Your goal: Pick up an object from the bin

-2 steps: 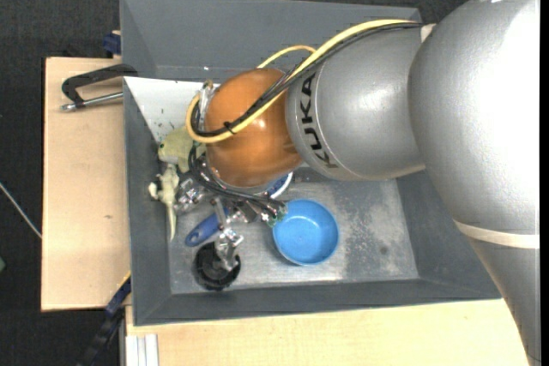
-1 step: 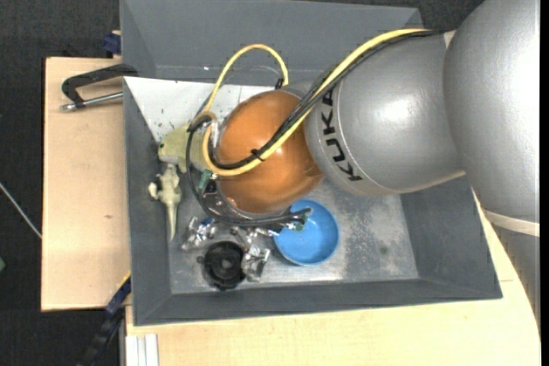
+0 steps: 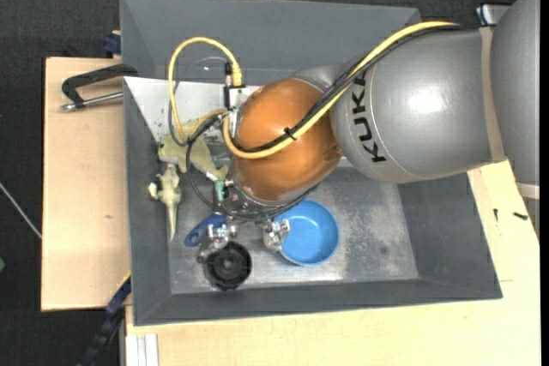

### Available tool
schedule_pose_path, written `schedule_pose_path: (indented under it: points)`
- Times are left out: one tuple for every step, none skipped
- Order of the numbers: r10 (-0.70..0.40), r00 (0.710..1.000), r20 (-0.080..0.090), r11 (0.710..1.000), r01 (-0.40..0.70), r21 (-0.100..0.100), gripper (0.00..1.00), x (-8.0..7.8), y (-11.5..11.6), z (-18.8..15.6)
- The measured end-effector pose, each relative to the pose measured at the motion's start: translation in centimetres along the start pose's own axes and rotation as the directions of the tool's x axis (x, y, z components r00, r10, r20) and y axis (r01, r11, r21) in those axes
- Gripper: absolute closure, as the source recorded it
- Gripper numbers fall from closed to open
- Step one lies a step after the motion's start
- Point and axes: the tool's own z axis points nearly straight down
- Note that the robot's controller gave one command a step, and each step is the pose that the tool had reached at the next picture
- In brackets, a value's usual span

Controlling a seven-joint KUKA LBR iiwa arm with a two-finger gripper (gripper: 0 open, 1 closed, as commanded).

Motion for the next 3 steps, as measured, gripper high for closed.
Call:
schedule_pose_path:
  points:
    - [-0.256,0.967,0.000,0.967,0.256,-0.001,0.00,-4.39,-0.34,2.93]
    - [-0.253,0.968,0.001,0.968,0.253,-0.002,0.00,-4.57,-0.38,2.85]
    - [-0.253,0.968,0.001,0.968,0.253,-0.001,1.00,-4.63,-0.46,2.73]
